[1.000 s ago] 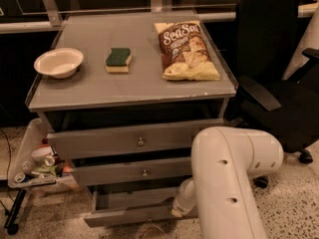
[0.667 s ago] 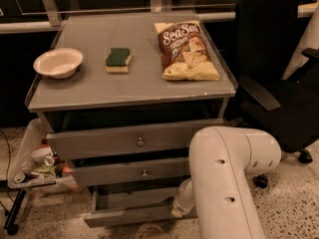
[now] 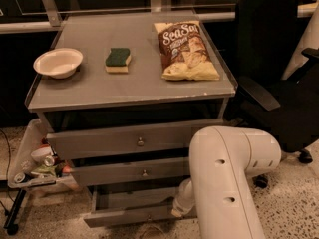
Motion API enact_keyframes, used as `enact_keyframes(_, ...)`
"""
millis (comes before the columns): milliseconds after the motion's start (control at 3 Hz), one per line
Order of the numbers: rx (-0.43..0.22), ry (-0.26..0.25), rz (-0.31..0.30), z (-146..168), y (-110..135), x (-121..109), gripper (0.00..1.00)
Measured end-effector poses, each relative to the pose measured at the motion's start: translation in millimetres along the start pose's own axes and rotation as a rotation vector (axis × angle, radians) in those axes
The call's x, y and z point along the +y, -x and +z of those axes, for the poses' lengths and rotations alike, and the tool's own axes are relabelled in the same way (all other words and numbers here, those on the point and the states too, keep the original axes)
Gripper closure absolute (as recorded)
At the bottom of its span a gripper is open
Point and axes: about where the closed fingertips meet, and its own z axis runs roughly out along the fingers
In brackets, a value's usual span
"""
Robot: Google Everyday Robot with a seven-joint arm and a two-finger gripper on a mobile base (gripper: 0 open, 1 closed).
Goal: Close bottom drawer
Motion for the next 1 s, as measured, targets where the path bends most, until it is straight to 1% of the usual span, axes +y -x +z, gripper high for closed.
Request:
enact_keyframes(667,0.0,0.0,0.0,0.0,0.0,0.0,0.12)
enact_keyframes(1000,0.0,0.0,0.0,0.1,0.0,0.1,0.0)
